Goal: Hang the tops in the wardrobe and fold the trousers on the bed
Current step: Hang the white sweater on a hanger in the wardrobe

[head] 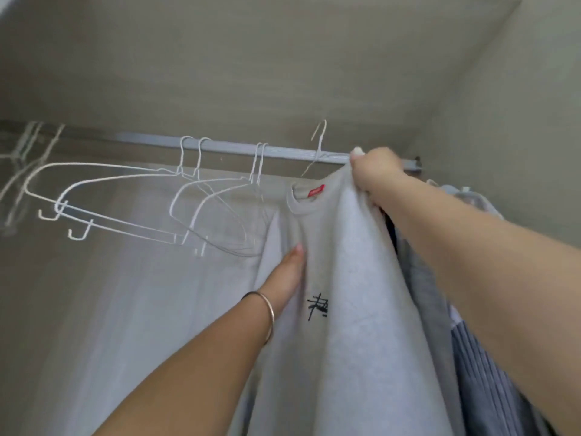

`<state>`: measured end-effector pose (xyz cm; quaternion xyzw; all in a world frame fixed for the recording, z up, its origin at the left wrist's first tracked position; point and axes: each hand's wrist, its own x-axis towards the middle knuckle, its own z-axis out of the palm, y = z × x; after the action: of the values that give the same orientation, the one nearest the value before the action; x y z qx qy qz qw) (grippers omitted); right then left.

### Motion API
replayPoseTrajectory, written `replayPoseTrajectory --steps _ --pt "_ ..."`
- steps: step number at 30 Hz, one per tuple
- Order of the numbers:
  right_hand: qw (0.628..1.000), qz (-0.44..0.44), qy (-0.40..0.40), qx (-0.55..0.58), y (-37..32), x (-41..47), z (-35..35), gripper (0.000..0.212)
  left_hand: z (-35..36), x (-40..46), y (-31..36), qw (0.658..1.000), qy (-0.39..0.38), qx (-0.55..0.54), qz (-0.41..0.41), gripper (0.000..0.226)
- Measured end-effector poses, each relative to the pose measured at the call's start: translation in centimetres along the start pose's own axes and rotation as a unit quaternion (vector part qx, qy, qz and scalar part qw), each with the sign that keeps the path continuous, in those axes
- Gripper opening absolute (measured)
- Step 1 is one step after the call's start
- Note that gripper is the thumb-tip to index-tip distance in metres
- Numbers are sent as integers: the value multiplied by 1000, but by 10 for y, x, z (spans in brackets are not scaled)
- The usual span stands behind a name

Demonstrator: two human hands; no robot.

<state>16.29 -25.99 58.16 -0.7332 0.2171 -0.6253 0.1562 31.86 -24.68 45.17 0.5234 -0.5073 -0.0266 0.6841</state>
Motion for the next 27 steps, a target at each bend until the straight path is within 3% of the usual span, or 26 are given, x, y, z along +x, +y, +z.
replayPoseTrajectory --steps 6,13,19,21,24,25,27 --pt "986 -5 -13 -168 16 -6 19 39 -7 1 -18 996 -24 62 -53 55" --pt "994 17 -27 -109 40 -26 32 33 10 -21 -28 990 -18 90 -105 63" --pt "991 97 -18 -87 38 -28 19 34 23 -44 -27 989 -27 110 -96 62" --pt "989 51 12 -139 42 -37 14 34 22 -55 -27 986 -48 123 -104 63" --pt "940 -167 150 -258 52 -67 16 37 11 -78 -25 979 -47 170 -105 60" --pt "920 -234 191 -251 53 -84 20 41 4 -88 -24 978 -12 188 -89 53" --pt "912 -306 250 -111 50 -132 30 40 -14 -120 -17 966 80 244 -14 33"
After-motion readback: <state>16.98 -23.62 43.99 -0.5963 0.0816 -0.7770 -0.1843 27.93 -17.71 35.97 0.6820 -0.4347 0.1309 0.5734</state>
